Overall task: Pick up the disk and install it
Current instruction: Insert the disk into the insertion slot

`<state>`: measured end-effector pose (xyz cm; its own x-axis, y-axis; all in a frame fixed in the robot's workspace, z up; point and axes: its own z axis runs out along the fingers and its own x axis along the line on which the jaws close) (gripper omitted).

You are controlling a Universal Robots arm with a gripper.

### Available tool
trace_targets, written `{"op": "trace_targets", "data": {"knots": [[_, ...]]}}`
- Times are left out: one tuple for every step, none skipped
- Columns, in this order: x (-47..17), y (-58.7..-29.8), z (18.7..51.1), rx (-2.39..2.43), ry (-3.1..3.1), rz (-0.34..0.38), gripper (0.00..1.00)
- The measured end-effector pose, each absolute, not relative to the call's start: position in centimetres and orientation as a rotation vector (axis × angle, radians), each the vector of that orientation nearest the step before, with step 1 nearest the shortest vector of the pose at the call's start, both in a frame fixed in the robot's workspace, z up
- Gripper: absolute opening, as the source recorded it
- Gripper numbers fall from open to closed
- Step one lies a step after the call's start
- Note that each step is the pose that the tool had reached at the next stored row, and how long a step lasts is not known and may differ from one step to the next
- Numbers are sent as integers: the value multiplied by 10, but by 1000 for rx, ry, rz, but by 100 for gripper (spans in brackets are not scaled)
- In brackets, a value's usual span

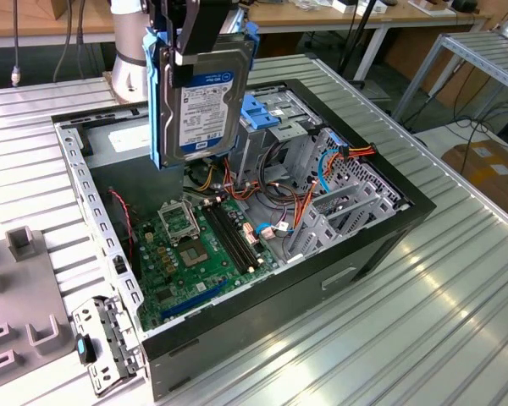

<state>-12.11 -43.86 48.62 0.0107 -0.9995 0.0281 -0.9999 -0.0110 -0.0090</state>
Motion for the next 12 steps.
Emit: {"op": "trace_targets", "data": {"knots": [[-120,-439,486,2224,-2200,41,37],[-119,-439,486,2224,-2200,41,37],[-117,-439,486,2224,-2200,41,37],[-114,-439,486,2224,-2200,41,37],[-112,-439,486,2224,-2200,41,37],[-110,-439,486,2224,-2200,41,37],[-107,-439,486,2224,-2200,41,37],[-105,-439,486,2224,-2200,41,37],[-101,-439,486,2224,-2199,41,37],[-98,-439,485,2224,-2199,41,37],[-95,-439,485,2223,-2199,41,37],[-92,-439,485,2223,-2199,41,37]]}}
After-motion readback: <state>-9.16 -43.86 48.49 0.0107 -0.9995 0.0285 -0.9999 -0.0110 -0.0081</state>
